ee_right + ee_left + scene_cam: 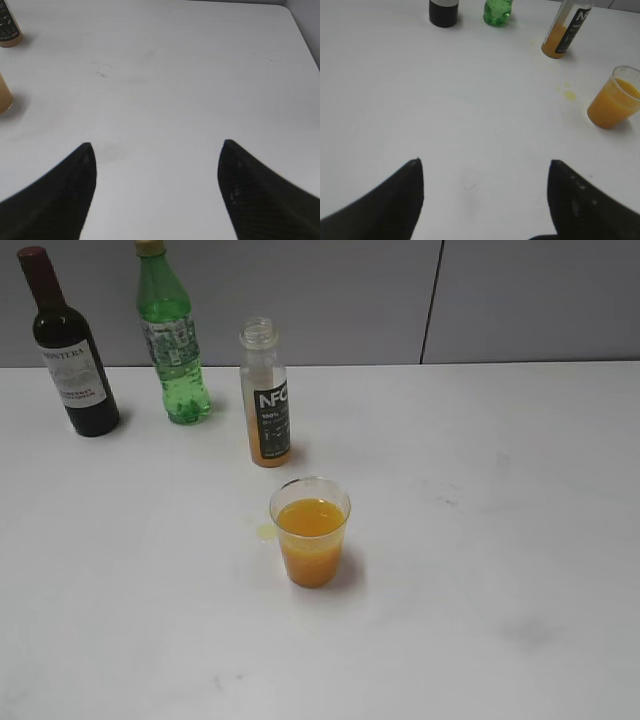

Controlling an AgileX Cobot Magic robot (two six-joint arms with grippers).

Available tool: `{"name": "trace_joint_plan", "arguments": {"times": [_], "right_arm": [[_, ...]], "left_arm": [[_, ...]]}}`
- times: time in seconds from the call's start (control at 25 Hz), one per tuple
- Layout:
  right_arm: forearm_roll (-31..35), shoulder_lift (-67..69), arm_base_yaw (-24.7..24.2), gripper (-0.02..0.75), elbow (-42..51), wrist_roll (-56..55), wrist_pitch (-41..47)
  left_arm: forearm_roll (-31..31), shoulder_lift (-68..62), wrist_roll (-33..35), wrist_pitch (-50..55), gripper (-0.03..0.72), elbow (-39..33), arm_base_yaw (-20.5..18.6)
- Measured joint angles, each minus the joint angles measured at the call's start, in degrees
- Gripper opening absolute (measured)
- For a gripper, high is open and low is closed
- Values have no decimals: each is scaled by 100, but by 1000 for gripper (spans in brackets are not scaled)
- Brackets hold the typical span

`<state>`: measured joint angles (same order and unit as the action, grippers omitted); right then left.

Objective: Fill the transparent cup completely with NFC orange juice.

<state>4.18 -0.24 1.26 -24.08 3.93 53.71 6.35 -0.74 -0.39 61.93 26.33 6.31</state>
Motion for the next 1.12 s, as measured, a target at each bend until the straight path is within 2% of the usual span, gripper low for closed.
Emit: {"name": "trace_joint_plan", "arguments": {"times": [0.24,0.52,1.12], "right_arm": [[13,0,0,588,0,0,0],[32,0,0,588,0,0,0],[34,0,0,588,0,0,0]], "left_arm": [[-169,0,5,0,587,0,0],[2,0,678,4,586,0,0],[20,0,762,4,558,0,0]]}}
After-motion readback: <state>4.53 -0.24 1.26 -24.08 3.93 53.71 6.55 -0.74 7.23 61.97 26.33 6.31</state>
